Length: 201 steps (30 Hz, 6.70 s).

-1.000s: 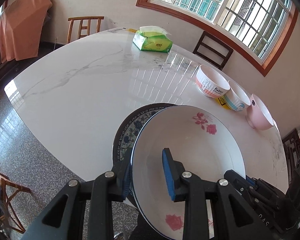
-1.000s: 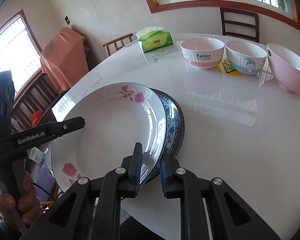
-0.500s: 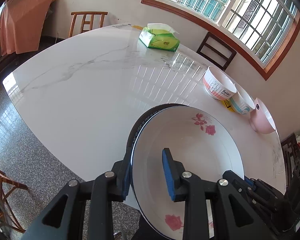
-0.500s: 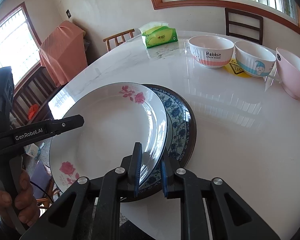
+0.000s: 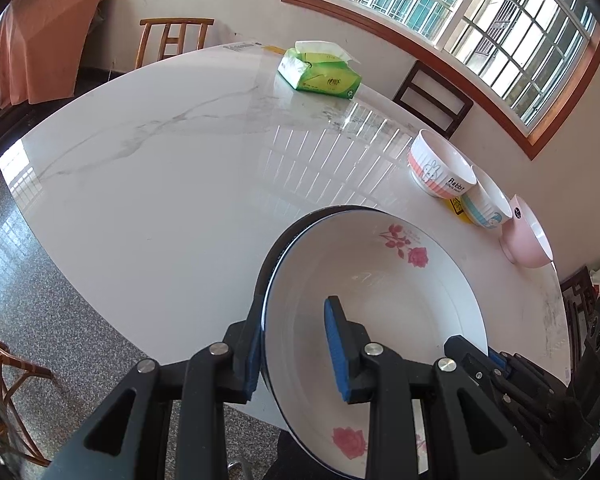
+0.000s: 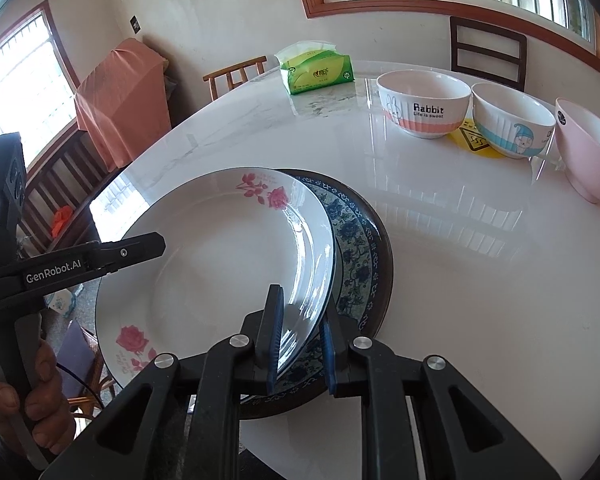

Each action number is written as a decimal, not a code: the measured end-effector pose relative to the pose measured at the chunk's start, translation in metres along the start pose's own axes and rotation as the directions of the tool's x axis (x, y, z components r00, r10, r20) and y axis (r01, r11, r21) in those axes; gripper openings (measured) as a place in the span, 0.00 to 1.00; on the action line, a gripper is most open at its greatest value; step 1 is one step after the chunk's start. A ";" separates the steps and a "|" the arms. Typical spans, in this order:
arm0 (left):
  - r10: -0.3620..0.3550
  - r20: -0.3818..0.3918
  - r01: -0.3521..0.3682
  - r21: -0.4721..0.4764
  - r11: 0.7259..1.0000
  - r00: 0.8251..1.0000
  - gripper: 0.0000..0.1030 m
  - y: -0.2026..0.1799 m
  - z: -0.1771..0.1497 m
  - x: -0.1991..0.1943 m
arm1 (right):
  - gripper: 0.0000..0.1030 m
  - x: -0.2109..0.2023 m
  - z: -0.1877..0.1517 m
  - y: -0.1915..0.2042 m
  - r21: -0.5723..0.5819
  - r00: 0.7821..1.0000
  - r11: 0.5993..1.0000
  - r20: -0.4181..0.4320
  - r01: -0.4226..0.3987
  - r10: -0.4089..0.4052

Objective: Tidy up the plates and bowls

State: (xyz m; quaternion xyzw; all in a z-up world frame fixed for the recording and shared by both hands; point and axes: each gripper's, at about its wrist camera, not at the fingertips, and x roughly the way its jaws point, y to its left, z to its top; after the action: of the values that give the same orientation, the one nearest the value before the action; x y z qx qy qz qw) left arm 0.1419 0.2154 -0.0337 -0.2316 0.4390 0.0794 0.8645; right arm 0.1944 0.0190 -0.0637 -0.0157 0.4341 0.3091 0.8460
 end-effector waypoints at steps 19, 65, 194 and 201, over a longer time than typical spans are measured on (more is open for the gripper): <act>-0.015 -0.028 0.016 0.021 1.000 0.999 0.28 -0.007 0.000 0.012 | 0.17 0.005 0.002 -0.004 -0.017 0.999 0.999 0.019 0.050 -0.050; -0.168 -0.231 0.242 0.346 0.906 0.958 0.44 -0.219 -0.026 0.011 | 0.54 -0.121 -0.090 -0.265 0.556 0.963 0.824 0.148 0.106 -0.224; -0.038 -0.161 0.085 0.298 0.951 0.986 0.49 -0.172 0.092 0.031 | 0.20 -0.053 0.128 -0.151 0.514 0.970 0.844 -0.085 -0.151 0.226; -0.097 -0.162 0.143 0.301 0.943 0.982 0.53 -0.176 0.152 0.072 | 0.20 -0.003 0.156 -0.162 0.568 0.975 0.818 -0.111 -0.096 0.192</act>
State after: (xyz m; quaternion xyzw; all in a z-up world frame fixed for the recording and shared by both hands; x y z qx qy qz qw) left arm 0.3545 0.1271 0.0445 -0.1238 0.4925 -0.0610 0.8593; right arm 0.3934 -0.0679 -0.0034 0.2402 0.5730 0.2295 0.7492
